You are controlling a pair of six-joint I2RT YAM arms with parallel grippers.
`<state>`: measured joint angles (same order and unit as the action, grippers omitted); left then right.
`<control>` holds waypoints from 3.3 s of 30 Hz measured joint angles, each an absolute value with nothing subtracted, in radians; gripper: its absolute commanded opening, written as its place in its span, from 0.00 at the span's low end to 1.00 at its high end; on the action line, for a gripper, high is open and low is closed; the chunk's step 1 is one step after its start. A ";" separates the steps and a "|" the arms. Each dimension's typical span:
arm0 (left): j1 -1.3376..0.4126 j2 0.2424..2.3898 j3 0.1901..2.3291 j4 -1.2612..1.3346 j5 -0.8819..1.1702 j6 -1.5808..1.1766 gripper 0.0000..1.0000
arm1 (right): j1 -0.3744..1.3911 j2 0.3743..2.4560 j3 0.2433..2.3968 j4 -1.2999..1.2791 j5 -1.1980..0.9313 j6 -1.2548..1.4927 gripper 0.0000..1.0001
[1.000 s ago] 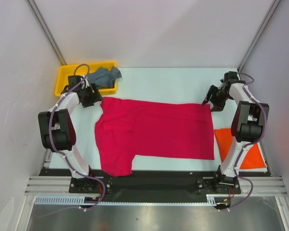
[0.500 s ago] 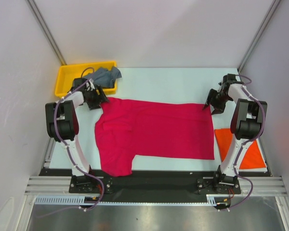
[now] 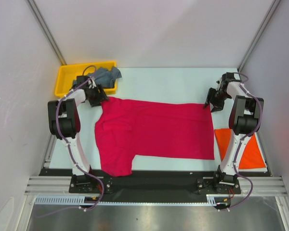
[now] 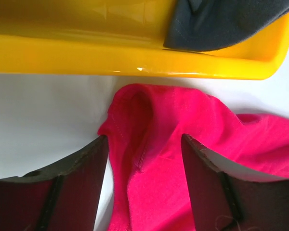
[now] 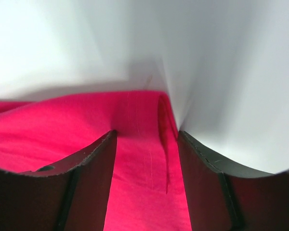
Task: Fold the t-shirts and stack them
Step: Fold the tshirt
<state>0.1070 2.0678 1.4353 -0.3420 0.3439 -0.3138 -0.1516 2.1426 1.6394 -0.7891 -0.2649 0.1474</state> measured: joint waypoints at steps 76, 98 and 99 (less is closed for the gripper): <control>-0.257 1.534 1.100 -0.483 0.248 -0.317 0.52 | -0.134 1.955 1.461 -0.599 -0.488 0.426 0.40; -0.456 1.896 1.294 -0.597 0.001 -0.235 0.43 | -0.195 1.993 1.444 -0.567 -0.592 0.444 0.43; -0.458 1.896 1.294 -0.597 0.001 -0.235 0.43 | -0.195 1.998 1.444 -0.565 -0.593 0.445 0.43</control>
